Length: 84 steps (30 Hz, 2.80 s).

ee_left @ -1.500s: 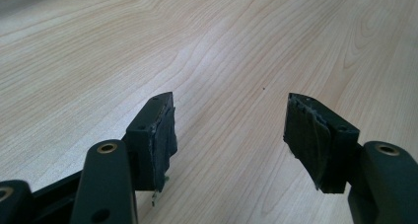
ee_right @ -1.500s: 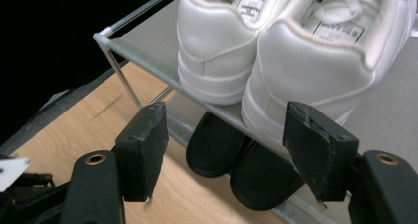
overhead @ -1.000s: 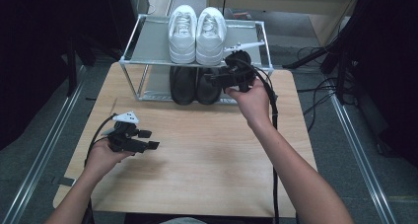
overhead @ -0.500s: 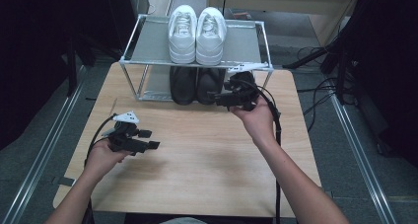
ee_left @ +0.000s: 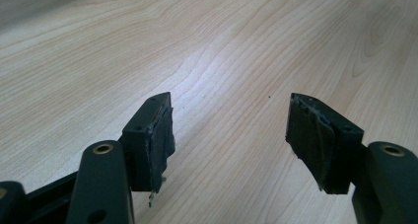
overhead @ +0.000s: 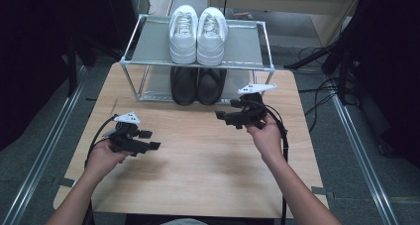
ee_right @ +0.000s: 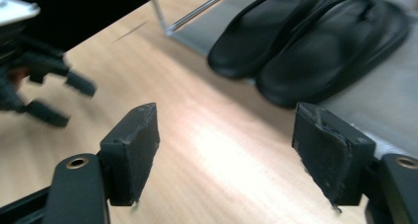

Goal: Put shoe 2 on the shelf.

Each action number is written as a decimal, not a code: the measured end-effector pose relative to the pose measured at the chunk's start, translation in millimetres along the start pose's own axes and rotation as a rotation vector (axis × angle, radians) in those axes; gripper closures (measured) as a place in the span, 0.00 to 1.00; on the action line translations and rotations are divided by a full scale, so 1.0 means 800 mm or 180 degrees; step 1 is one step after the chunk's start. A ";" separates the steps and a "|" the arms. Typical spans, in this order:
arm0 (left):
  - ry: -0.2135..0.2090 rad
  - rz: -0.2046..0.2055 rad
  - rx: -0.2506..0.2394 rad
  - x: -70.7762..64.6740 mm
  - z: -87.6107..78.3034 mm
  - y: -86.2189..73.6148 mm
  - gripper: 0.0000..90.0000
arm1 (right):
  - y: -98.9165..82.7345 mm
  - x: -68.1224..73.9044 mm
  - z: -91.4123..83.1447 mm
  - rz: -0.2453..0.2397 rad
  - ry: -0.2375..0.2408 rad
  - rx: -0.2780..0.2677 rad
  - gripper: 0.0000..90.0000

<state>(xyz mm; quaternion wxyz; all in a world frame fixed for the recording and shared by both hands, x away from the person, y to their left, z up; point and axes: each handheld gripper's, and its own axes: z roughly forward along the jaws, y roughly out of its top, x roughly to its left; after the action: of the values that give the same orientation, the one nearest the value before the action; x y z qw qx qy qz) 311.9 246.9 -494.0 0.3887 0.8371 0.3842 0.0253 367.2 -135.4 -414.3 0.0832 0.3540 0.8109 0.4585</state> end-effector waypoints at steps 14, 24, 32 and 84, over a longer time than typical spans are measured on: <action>0.0016 0.0004 0.0012 0.000 0.000 -0.001 0.39 | -0.056 -0.020 -0.020 0.0068 -0.0027 -0.0004 0.29; 0.0011 0.0004 0.0019 0.000 0.001 0.000 0.38 | -0.090 -0.038 -0.034 0.0085 -0.0109 0.0002 0.29; 0.0011 0.0011 0.0018 -0.002 0.002 0.001 0.38 | -0.106 -0.056 -0.037 0.0012 -0.0206 0.0095 0.29; -0.0033 0.0030 0.0125 -0.005 0.013 0.003 0.33 | -0.113 -0.065 -0.027 0.0076 -0.0166 0.0186 0.29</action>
<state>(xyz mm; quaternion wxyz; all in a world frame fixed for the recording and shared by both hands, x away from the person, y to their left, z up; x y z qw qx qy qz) 314.4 237.0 -498.3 0.3740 0.8465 0.3786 0.0152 350.5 -213.6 -484.9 0.0885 0.3777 0.8172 0.4262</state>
